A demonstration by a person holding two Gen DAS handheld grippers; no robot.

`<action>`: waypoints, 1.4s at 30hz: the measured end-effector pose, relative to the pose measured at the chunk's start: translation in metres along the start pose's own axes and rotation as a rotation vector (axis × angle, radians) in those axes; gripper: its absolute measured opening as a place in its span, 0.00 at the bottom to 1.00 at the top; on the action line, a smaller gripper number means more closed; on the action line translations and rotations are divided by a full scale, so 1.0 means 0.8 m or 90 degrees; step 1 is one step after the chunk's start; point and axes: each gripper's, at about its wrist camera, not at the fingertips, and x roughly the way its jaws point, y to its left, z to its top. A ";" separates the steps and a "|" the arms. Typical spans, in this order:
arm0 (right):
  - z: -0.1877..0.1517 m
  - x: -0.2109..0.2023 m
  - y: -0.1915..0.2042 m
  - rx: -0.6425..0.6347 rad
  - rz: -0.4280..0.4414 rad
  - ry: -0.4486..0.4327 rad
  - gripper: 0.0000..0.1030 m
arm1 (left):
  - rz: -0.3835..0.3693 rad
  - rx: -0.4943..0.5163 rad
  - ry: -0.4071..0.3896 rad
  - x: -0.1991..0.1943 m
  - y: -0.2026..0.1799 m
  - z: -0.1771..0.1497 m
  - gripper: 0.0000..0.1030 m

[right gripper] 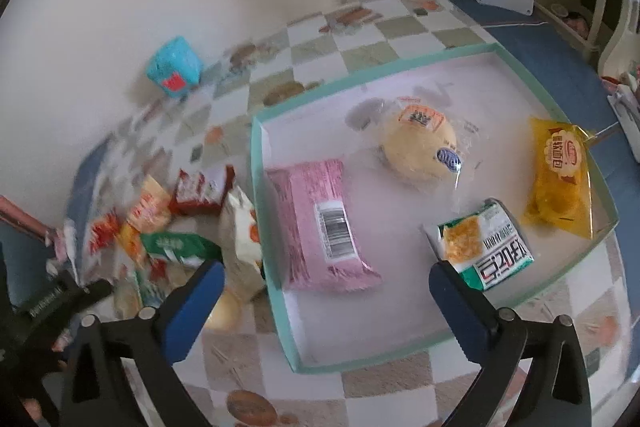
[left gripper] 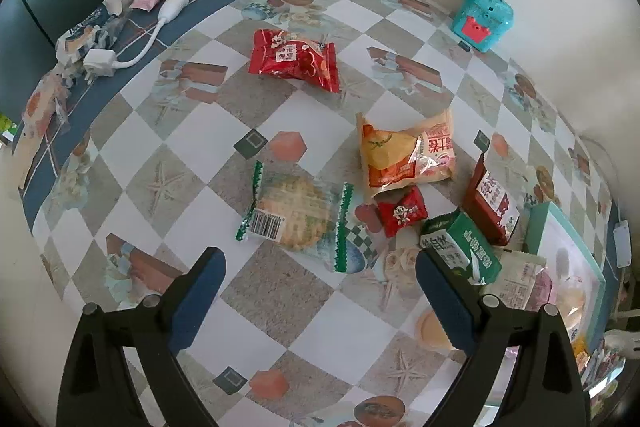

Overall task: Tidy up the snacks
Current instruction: 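Withdraw both open grippers from the tray, then move left gripper to the small round bun and close on it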

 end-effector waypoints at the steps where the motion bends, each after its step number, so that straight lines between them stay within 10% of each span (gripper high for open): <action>1: 0.001 0.000 0.001 0.000 0.007 -0.003 1.00 | -0.001 -0.002 0.000 0.000 0.001 0.001 0.93; 26: -0.024 0.045 0.095 -0.177 0.009 0.035 1.00 | 0.003 -0.040 0.073 0.056 0.047 0.023 0.93; 42: 0.011 0.066 0.082 -0.143 -0.108 0.067 1.00 | -0.032 0.043 0.086 0.055 -0.009 0.002 0.93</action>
